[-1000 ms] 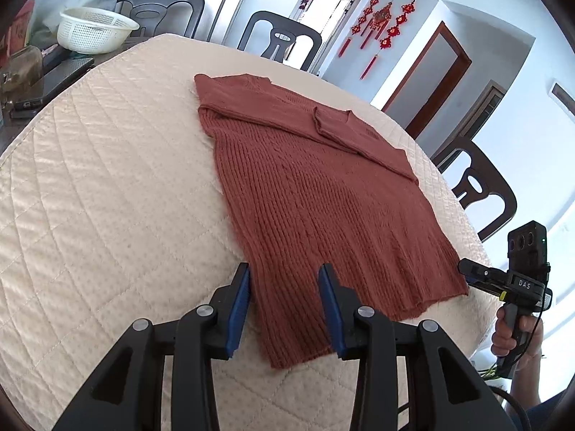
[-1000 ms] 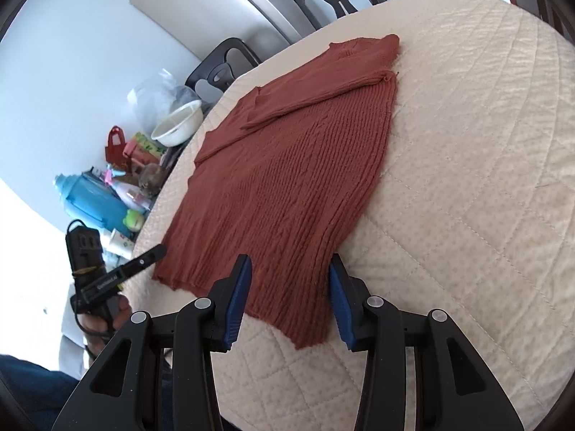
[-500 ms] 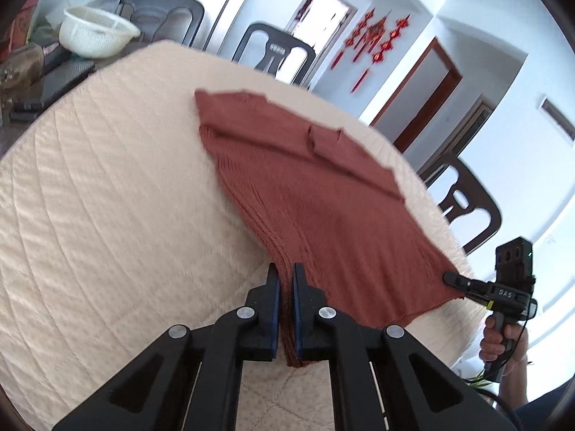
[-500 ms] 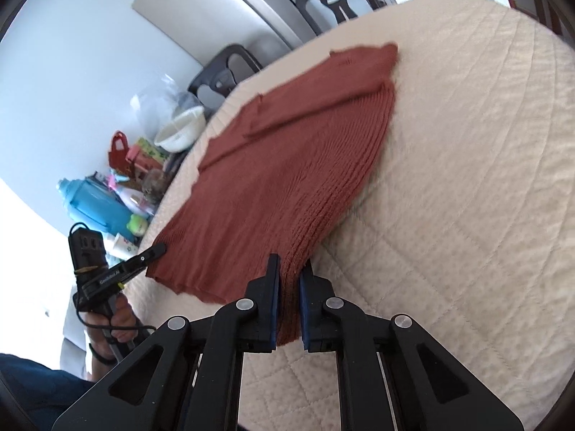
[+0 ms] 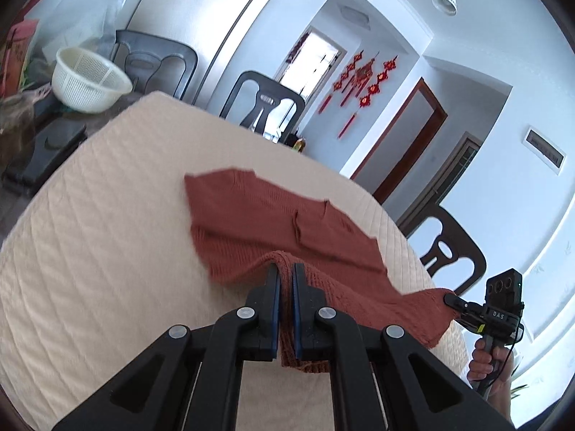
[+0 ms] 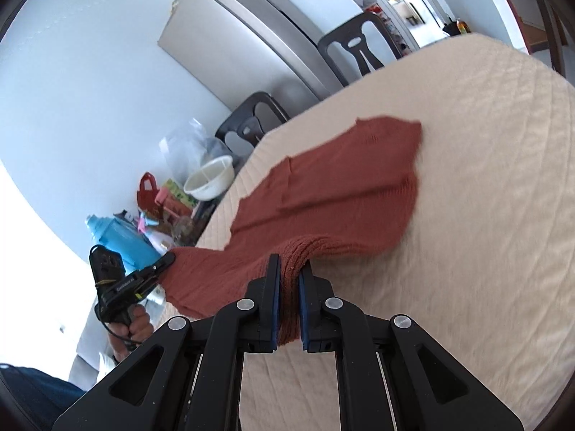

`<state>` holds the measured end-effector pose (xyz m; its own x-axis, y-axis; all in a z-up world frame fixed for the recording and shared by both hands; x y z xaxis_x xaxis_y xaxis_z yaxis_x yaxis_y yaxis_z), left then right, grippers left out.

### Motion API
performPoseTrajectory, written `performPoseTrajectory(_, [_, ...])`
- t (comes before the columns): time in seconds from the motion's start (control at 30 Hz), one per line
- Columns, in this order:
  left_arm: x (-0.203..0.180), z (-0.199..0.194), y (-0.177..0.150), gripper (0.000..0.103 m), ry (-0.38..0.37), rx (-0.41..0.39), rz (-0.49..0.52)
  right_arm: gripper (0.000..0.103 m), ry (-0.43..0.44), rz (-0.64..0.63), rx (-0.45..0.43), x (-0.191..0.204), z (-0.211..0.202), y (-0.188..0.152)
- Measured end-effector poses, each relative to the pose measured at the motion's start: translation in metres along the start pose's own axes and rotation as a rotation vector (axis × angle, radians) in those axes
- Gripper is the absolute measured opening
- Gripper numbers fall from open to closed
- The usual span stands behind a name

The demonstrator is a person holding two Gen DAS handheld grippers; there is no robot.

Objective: Fold small clothes
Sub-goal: 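Grasp the hem with both tools and fold it up toward the collar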

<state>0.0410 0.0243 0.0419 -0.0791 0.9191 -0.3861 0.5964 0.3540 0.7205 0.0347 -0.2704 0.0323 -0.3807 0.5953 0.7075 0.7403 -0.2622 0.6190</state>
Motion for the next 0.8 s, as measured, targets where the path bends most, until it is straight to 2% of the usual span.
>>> performPoseTrajectory(0.27, [-0.001,0.046,0.059,0.007,-0.003,-0.015,-0.025,0.008,0.021,-0.026,-0.051,-0.010,0.024,0.066])
performPoseTrajectory(0.43, [-0.001,0.091,0.084,0.007,0.014,0.025,-0.022,0.008,0.028,0.014,-0.059,-0.032,0.046,0.100])
performPoseTrajectory(0.67, [0.025,0.162,0.077,0.007,0.073,0.162,-0.097,0.009,-0.006,0.183,-0.025,-0.097,0.084,0.115])
performPoseTrajectory(0.8, [0.033,0.180,0.072,0.007,0.085,0.199,-0.126,0.009,-0.029,0.240,-0.003,-0.118,0.097,0.116])
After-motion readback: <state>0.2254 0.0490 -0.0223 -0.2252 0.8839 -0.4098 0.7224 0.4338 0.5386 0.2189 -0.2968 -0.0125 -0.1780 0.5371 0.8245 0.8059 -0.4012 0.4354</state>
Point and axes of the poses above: each gripper's, at about its wrist camera, not at the fingertips, and z roughly the way its jaws point, x to its left, y to its top, the point moved 6 cm from there along z, roughly the way its jaws point, and after that the axes turned 13 degrees about y, right-handed, at the moved point
